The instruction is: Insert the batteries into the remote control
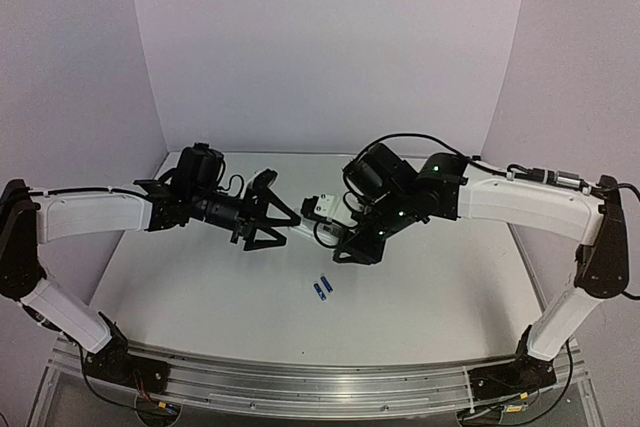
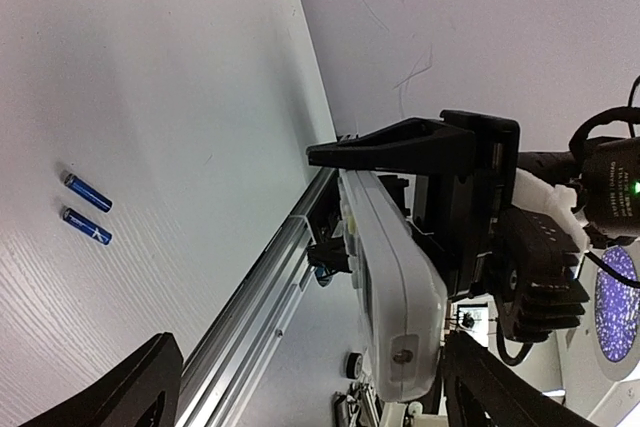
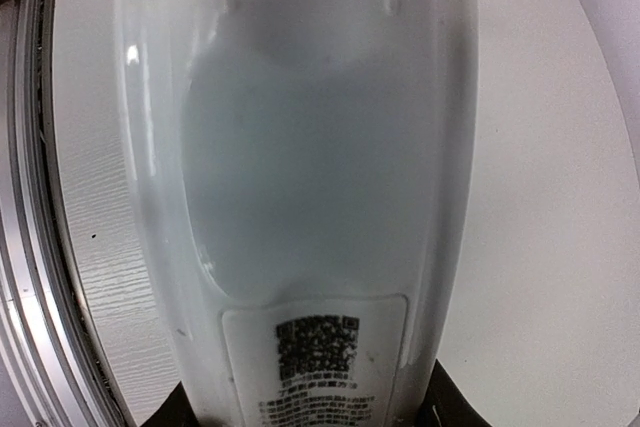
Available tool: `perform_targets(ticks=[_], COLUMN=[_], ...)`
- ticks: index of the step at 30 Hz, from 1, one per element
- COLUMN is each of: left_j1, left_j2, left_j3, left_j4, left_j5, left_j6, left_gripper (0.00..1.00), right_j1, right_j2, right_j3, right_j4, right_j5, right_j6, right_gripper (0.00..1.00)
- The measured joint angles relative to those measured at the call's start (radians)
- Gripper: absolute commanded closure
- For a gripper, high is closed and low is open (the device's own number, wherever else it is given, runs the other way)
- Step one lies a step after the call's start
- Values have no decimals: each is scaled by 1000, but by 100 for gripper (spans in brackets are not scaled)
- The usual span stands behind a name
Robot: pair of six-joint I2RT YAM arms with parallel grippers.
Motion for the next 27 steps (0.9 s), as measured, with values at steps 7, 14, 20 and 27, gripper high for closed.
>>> perform_targets(ticks=[7, 14, 20, 27], left_j1=[0, -6, -10, -12], left_j2=[53, 92, 99, 112], left_j3=[32, 41, 44, 46], left_j4=[17, 38, 56, 80], left_j5=[18, 43, 61, 88], left_j6=[-21, -52, -69, -69], left_gripper=[26, 57, 69, 98], right_j1=[11, 28, 31, 36], right_j2=[48, 98, 120, 141], right_j3=[64, 94, 121, 139], right_j4=[-6, -18, -25, -31], right_j5=[18, 50, 96, 124], right_j6=[-48, -87, -99, -84], right_gripper=[74, 75, 77, 77])
